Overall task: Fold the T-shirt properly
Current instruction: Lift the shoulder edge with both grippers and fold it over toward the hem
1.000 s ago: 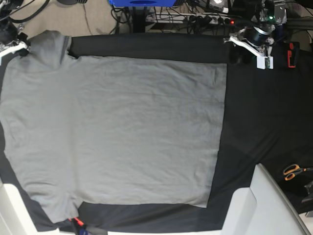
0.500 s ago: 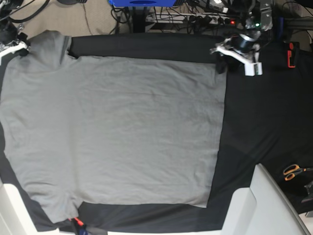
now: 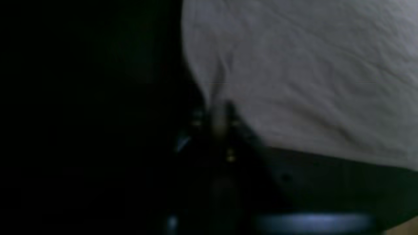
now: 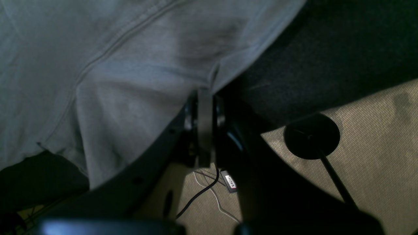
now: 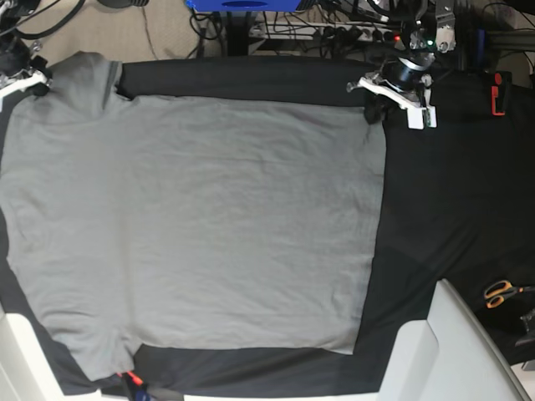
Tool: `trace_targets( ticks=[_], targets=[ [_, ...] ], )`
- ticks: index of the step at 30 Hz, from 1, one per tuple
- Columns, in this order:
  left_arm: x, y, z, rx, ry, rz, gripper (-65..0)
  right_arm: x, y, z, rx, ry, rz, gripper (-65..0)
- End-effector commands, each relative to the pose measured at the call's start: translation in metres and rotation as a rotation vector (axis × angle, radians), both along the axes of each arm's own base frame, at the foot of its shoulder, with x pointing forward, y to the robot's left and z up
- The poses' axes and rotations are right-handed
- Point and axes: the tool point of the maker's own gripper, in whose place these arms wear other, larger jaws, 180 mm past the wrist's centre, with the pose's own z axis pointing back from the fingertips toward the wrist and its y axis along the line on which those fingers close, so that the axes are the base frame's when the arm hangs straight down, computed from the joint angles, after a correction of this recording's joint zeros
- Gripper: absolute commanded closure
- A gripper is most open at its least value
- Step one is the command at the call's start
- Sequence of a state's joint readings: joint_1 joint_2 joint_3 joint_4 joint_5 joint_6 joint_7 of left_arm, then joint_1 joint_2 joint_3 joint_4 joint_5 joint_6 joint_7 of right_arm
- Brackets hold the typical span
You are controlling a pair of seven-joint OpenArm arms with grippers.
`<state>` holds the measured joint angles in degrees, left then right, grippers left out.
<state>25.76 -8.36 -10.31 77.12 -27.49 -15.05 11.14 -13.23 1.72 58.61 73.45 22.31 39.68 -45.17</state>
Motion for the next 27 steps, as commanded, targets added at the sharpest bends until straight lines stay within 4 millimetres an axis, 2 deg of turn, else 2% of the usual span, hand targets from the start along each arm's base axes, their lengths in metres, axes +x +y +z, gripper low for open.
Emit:
trace_targets(
  ticks=[1,6,12,17,21,27],
  targets=[
    [-0.011,-0.005,-0.008,-0.001,0.057,-0.026,0.0,0.004,-0.009,0.007,-0.025,-0.025,0.002,-0.5],
    [-0.006,-0.007,-0.003,-0.001,0.038,-0.034,0.0,0.0,-0.007,0.007,-0.016,0.008,0.018,-0.3],
    [0.007,-0.011,0.024,0.011,-0.038,-0.051,0.0,0.014,-0.021,0.037,-0.106,-0.003,0.068,-0.3],
    [0.012,-0.018,0.032,0.009,-0.007,-0.094,0.0,0.033,-0.03,0.055,-0.146,-0.014,0.096,-0.3],
    [0.03,-0.022,0.049,0.012,-0.059,-0.108,0.0,0.047,-0.031,0.06,-0.142,-0.025,0.103,-0.5],
    [0.049,-0.022,0.06,0.016,-0.104,-0.111,0.0,0.073,-0.036,0.07,-0.17,-0.057,0.157,-0.5]
  ],
)
